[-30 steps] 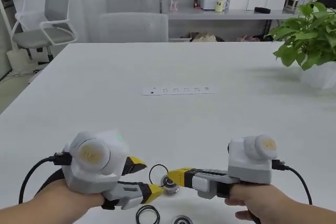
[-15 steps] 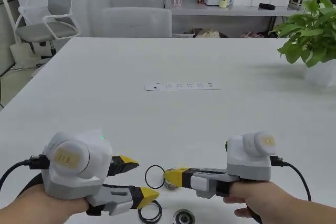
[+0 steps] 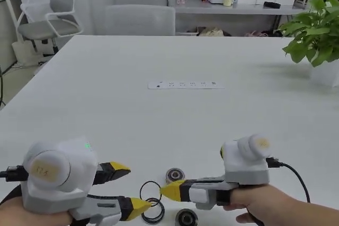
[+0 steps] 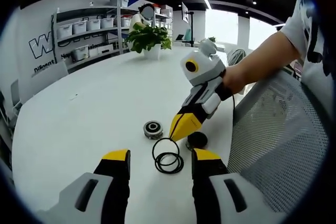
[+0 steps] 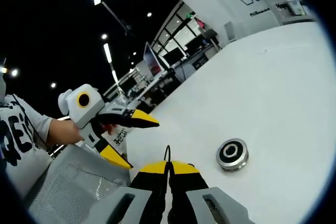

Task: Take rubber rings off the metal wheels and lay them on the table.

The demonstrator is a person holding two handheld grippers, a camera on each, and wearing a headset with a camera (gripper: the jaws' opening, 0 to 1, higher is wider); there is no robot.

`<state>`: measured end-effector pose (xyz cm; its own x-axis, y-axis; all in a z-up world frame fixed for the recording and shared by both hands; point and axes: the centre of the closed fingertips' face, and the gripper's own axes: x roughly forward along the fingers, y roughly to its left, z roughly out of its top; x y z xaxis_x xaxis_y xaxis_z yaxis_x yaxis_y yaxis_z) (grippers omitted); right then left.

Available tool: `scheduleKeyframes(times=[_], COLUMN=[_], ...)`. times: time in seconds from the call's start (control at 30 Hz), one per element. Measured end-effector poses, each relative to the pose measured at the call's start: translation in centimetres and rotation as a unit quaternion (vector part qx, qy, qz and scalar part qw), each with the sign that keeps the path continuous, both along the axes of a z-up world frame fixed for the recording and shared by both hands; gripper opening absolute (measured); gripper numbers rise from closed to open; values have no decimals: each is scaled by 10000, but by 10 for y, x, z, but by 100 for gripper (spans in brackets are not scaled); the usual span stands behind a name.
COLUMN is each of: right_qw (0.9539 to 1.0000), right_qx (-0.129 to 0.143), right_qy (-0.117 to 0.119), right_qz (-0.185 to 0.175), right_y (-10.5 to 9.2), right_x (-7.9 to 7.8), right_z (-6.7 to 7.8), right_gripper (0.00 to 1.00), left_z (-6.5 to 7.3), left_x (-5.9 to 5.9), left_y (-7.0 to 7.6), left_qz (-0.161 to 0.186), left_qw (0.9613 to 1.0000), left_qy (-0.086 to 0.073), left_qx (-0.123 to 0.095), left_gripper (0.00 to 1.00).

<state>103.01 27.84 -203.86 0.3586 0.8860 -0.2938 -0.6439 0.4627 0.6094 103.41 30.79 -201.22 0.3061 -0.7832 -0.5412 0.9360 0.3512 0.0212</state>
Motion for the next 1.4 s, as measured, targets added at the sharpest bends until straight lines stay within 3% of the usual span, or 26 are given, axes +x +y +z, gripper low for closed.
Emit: scheduleKeyframes(times=[0.33,0.77,1.4], right_qw=[9995,9983,9976], right_qx=[-187,-512,-601], right_qy=[72,-94,-346], right_qz=[254,263,82], right_y=[7,5,-3], right_x=[-10,-10,-1], right_z=[-11,-22,-16], right_gripper=[0,0,13], left_z=[5,10,11], left_x=[-8,-9,-11], left_y=[8,19,24], left_qz=[6,172,329], left_qw=[10000,9998,9992], left_qy=[-9,7,116], left_qx=[-25,-117,-201], left_gripper=[47,48,48])
